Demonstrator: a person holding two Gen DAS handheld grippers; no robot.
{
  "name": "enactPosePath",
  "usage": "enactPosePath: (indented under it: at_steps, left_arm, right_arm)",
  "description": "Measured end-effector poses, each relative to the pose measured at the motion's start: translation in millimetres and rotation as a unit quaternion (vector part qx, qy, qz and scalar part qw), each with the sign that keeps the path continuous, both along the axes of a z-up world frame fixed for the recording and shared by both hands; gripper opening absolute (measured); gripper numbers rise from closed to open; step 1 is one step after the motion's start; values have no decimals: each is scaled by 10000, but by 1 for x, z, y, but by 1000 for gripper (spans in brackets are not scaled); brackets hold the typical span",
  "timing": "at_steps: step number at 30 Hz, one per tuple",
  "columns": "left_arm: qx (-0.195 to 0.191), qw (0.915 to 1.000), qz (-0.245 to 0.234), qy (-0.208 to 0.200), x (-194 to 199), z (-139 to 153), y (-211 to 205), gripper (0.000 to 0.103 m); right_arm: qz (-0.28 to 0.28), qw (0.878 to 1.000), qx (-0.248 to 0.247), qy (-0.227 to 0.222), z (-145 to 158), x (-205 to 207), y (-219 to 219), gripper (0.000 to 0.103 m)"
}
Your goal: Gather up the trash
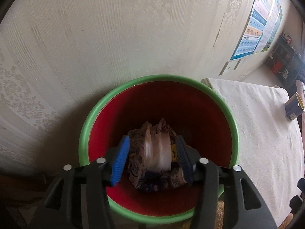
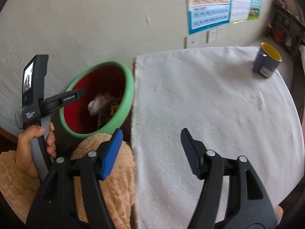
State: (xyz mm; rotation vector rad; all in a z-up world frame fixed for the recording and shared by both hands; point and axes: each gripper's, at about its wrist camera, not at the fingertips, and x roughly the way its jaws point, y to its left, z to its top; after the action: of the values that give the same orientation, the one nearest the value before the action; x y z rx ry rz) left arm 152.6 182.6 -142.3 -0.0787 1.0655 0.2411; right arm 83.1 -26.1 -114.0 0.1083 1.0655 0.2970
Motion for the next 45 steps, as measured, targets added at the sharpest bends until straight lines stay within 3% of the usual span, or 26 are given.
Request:
enactPosePath:
  at_steps: [4,9,10,11,14,17,20,22,24,25,26,28,30,36,45]
  left_arm:
    - [1,10000,3,-15,-7,8,-7,53]
    - [-66,9986,-207,-490,-21,45,-37,71]
    - [-85,9979,-224,-605,-24,54,-43,79]
    - [-109,9966,-239,-778,-29,65,-50,87]
    - [-187,9880,-374,-1488,-47,104,-82,95]
    - [-78,9719,-573,-2282,-63,140,-117,95]
    - [92,9495,-724,-3051,-79,173,-148,95]
    - [81,9366,-827,-3405,-87,189,-164,95]
    - [37,9284,-875,-3610,-93,199,-176,95]
    - [30,9258,-886,-3674,-96,204,-182,95]
    - [63,9271,-864,-3646,-95,205,-188,95]
    - [146,9331,-815,-3499,-96,208,-197,95]
    - [145,9335,-847,-3482,-101,205,-201,95]
    - [249,9375,-1004,-3322,-107,205,-210,95]
    - [405,9400,-1112,-3200,-106,200,-213,95]
  right_arm:
    - [-214,9996,65,-171,7,-10,-18,72]
    - [-512,9970,91,-568,23,-24,-43,86]
    - [-586,9959,85,-681,28,-25,-49,90]
    - [-681,9942,70,-827,34,-28,-57,91]
    - [-932,9873,37,-1285,53,-39,-82,98]
    - [-1122,9754,96,-1897,78,-53,-107,98]
    - [-1434,9453,-276,-2917,107,-79,-121,98]
    - [-1689,9127,-661,-3661,122,-98,-126,98]
    - [-1962,8899,-1025,-3989,126,-109,-129,98]
    - [-2114,8890,-1236,-3870,126,-108,-131,98]
    - [-2112,8954,-1292,-3700,126,-106,-134,98]
    - [-2063,9118,-939,-3424,123,-103,-146,98]
    - [-2241,9124,-758,-3341,122,-104,-155,98]
    - [-2351,9101,-807,-3316,125,-108,-165,98]
    - [-2236,9162,-790,-3230,117,-110,-153,98]
